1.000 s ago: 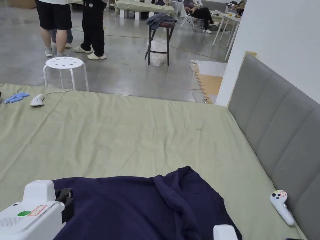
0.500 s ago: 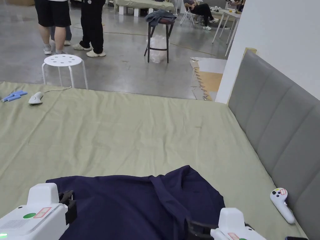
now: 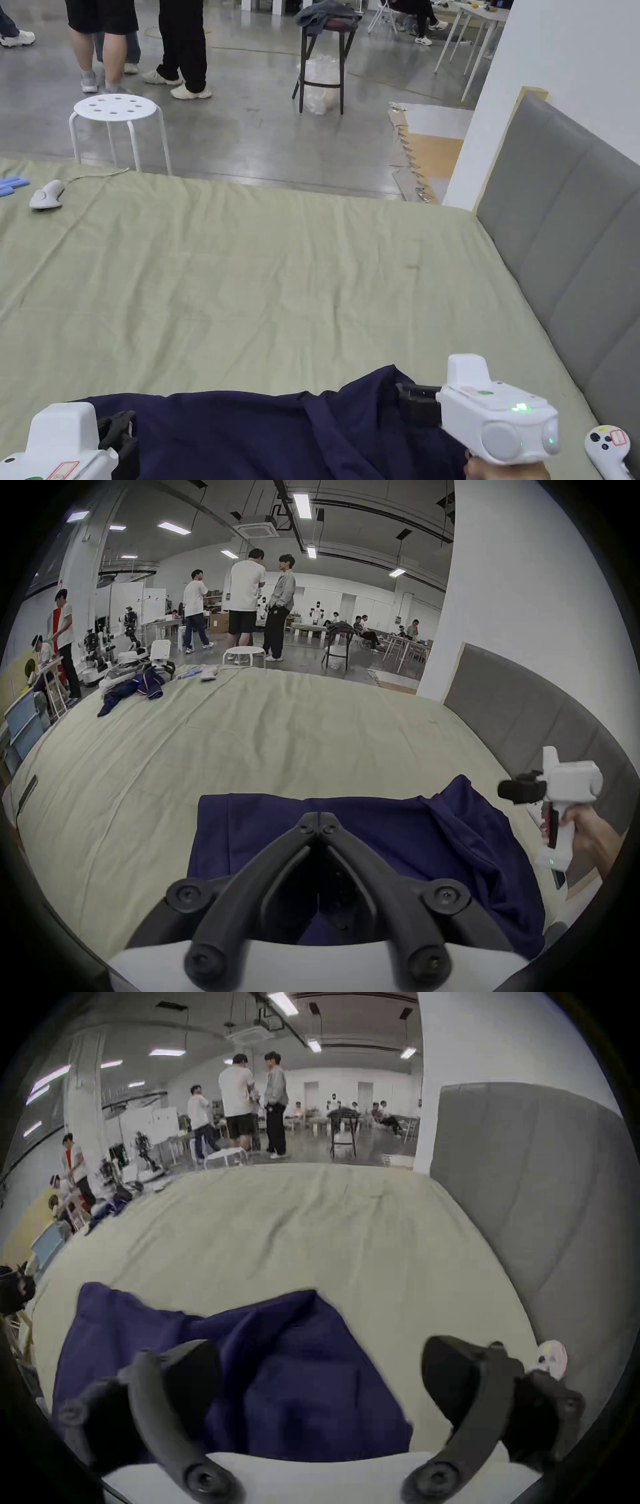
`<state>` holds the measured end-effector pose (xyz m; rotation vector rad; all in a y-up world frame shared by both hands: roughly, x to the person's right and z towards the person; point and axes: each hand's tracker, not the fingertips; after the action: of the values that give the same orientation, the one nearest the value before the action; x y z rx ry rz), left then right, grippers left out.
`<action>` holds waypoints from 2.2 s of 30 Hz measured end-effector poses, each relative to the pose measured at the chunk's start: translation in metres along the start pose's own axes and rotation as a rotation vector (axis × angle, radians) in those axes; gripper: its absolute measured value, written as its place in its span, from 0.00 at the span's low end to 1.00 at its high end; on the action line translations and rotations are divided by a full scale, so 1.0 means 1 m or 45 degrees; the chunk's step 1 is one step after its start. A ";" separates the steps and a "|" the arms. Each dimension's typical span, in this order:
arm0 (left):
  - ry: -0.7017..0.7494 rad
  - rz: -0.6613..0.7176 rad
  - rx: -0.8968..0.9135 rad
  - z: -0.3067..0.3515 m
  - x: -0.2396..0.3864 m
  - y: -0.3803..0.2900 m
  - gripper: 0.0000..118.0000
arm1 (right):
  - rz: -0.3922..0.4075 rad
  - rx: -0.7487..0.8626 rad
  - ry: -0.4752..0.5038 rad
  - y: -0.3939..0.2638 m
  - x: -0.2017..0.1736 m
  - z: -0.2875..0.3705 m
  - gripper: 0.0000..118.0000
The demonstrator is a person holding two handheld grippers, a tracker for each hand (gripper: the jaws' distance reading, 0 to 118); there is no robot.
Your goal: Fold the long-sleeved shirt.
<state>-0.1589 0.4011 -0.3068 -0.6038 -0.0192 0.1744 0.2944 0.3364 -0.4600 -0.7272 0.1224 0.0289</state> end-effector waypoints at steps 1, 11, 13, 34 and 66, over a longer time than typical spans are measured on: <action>0.003 0.002 -0.004 -0.005 -0.001 0.000 0.04 | 0.033 -0.044 -0.029 0.008 -0.010 -0.002 0.96; 0.020 0.020 -0.056 -0.034 -0.018 -0.002 0.04 | 0.126 -0.367 0.088 0.018 -0.006 -0.089 0.30; 0.029 0.026 -0.067 -0.037 -0.025 -0.004 0.04 | -0.001 -0.283 0.081 0.015 -0.012 -0.077 0.15; -0.059 0.181 -0.620 -0.188 -0.153 0.045 0.69 | -0.132 -0.295 0.130 0.005 0.001 -0.087 0.04; -0.203 -0.003 -0.127 0.154 -0.114 -0.035 0.13 | -0.054 0.123 0.135 -0.102 0.012 0.282 0.04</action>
<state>-0.2764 0.4406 -0.1566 -0.6882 -0.1833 0.2198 0.3421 0.4477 -0.1855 -0.6348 0.2085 -0.0562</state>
